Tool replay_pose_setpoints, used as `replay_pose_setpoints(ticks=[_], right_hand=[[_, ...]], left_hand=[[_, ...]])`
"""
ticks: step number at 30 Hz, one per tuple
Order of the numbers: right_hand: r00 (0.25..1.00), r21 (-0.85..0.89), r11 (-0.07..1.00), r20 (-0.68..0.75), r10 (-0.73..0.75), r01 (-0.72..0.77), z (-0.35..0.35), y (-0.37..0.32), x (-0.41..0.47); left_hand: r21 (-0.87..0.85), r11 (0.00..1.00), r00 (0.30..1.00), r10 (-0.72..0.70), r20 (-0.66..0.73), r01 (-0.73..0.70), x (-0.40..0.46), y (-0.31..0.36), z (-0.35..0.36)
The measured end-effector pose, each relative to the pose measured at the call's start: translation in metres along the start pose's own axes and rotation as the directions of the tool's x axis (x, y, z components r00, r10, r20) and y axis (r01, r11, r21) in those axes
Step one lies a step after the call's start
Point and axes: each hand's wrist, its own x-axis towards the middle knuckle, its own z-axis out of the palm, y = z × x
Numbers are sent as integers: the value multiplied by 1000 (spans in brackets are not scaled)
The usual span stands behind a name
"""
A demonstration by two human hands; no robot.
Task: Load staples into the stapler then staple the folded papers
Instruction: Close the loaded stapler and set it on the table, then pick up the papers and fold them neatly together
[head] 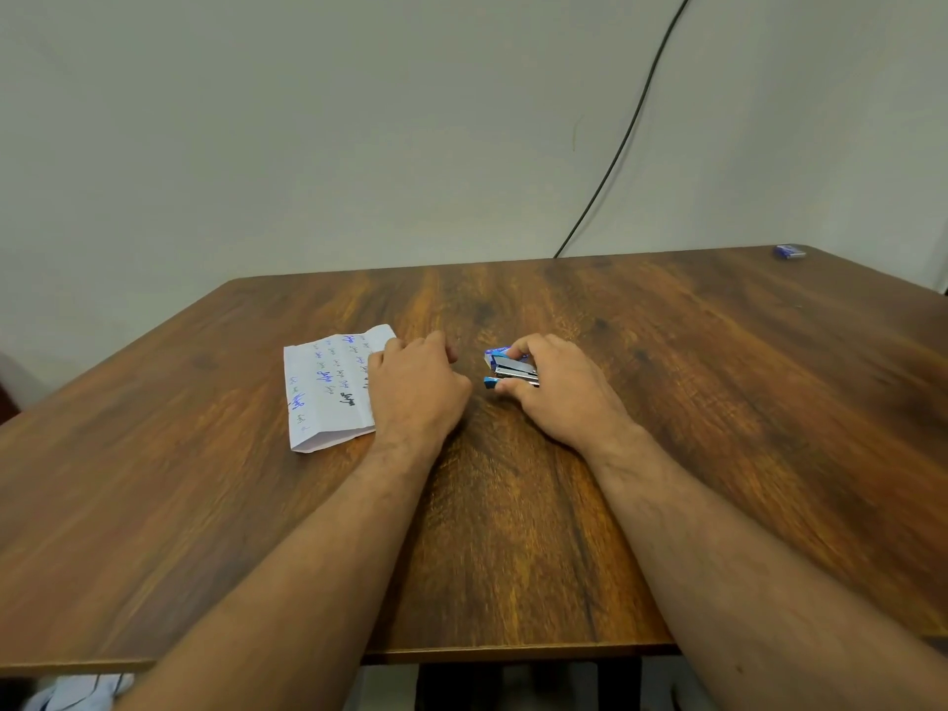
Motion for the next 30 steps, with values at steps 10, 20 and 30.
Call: replay_pose_setpoints(ticks=[10,20,30], right_hand=[[999,-192,981,47,-22,31,-2,-6,1],[956,-217,939,-70,-286,265,-10,-23,-8],[947,-190,932,-35,-320,308,-10,-27,-10]], left_hand=[[-58,992,990,-102,94,108,-5,4,-8],[-102,981,985,-158,63,164,-3,-2,-17],[229,931,930,-324,172,283,4,-32,-26]])
